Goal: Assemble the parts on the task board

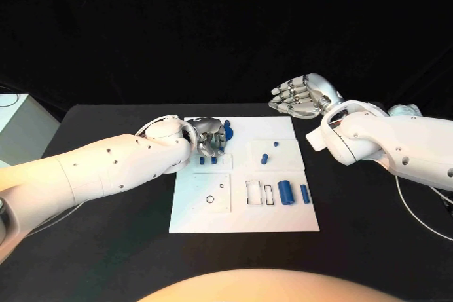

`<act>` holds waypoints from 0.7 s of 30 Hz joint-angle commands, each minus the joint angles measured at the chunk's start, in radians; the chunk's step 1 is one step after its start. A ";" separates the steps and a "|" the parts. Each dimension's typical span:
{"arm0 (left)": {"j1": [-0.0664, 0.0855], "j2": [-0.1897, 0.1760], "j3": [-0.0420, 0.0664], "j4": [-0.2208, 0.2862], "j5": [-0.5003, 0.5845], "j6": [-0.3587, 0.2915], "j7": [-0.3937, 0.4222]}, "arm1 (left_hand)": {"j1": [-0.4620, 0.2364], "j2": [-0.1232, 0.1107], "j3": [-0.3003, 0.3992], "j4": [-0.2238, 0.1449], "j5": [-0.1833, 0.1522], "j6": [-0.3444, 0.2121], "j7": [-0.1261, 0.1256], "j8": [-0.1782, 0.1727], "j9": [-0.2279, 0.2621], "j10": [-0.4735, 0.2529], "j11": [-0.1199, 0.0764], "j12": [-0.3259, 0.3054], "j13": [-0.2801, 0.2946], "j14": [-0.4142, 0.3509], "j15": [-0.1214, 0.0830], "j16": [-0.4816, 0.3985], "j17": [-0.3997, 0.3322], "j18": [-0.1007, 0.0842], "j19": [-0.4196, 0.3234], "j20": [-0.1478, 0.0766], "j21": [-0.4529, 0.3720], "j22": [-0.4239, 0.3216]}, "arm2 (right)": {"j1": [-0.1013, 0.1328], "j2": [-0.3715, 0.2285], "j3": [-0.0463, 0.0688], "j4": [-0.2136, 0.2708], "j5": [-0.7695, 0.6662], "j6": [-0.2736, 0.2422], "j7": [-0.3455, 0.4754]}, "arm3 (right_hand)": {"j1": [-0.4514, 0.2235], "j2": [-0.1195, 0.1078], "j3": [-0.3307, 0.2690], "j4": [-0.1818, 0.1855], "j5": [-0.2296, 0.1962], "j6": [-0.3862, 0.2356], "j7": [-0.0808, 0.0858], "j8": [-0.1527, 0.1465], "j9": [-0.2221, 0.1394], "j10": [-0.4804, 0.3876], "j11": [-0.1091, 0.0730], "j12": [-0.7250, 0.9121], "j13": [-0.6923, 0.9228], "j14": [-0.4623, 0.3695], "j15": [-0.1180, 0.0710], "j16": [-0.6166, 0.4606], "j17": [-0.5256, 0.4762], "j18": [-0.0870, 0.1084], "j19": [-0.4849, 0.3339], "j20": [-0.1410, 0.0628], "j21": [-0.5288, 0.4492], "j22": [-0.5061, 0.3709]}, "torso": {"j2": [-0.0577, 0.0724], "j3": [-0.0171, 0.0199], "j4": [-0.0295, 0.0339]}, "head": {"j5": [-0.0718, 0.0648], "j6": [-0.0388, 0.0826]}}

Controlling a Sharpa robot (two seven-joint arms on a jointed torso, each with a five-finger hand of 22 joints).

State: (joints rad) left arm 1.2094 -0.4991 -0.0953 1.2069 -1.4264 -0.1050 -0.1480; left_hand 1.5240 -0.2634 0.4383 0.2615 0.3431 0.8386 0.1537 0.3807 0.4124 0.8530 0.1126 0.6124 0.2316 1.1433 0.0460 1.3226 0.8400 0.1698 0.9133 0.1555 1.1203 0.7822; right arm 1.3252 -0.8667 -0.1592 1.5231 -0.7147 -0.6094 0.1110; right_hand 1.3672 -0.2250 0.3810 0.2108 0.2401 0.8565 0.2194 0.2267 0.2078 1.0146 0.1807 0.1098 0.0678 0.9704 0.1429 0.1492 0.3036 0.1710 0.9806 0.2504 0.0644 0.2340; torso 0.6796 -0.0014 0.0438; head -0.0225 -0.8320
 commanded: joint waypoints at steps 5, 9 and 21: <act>-0.002 0.007 0.000 -0.003 0.005 0.017 0.001 | 0.014 0.004 0.022 -0.008 0.000 0.018 -0.002 -0.010 -0.007 0.024 -0.004 -0.014 -0.011 0.019 -0.001 0.019 0.012 0.001 0.014 -0.003 0.019 0.019 | 0.000 0.001 0.000 0.002 0.002 0.009 0.017 | -0.003 0.009 -0.002 -0.007 0.004 -0.006 0.018 -0.004 -0.001 0.004 0.002 -0.004 -0.001 0.008 0.001 -0.002 -0.002 0.014 0.006 0.000 0.003 -0.002 | 0.000 0.0001 -0.0008 | -0.002 -0.003; -0.003 0.009 0.001 -0.005 0.009 0.018 0.003 | 0.015 0.006 0.030 -0.012 0.000 0.024 -0.002 -0.011 -0.009 0.032 -0.006 -0.020 -0.016 0.022 -0.003 0.023 0.012 0.001 0.015 -0.005 0.025 0.025 | 0.000 0.001 0.000 0.003 0.002 0.010 0.016 | -0.003 0.009 -0.002 -0.007 0.004 -0.006 0.018 -0.004 -0.001 0.004 0.002 -0.004 -0.001 0.008 0.001 -0.002 -0.003 0.014 0.006 0.000 0.003 -0.003 | -0.001 0.0005 0.0000 | -0.003 -0.004; -0.003 0.014 0.001 -0.010 0.014 0.015 0.000 | 0.022 0.021 0.070 -0.044 -0.004 0.063 -0.003 -0.018 -0.015 0.086 -0.016 -0.060 -0.045 0.067 -0.012 0.061 0.053 -0.004 0.035 -0.013 0.059 0.066 | 0.000 0.001 0.000 0.003 0.001 0.018 0.010 | -0.004 0.009 -0.003 -0.007 0.004 -0.005 0.019 -0.004 -0.001 0.005 0.003 -0.004 -0.002 0.009 0.001 -0.002 -0.004 0.014 0.007 0.000 0.003 -0.005 | -0.001 0.0009 -0.0009 | -0.004 -0.003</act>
State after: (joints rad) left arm 1.2088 -0.4890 -0.0940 1.1967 -1.4200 -0.1047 -0.1478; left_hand 1.5403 -0.2470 0.5014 0.2203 0.3431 0.8943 0.1515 0.3680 0.3978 0.9294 0.0984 0.5568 0.1884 1.1998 0.0340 1.3752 0.8831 0.1699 0.9404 0.1433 1.1718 0.8388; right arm 1.3253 -0.8662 -0.1592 1.5247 -0.7119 -0.6070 0.1116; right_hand 1.3673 -0.2250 0.3782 0.2081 0.2401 0.8564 0.2192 0.2268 0.2079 1.0146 0.1806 0.1098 0.0669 0.9703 0.1429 0.1492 0.3005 0.1708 0.9806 0.2504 0.0645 0.2303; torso 0.6787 -0.0008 0.0432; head -0.0269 -0.8352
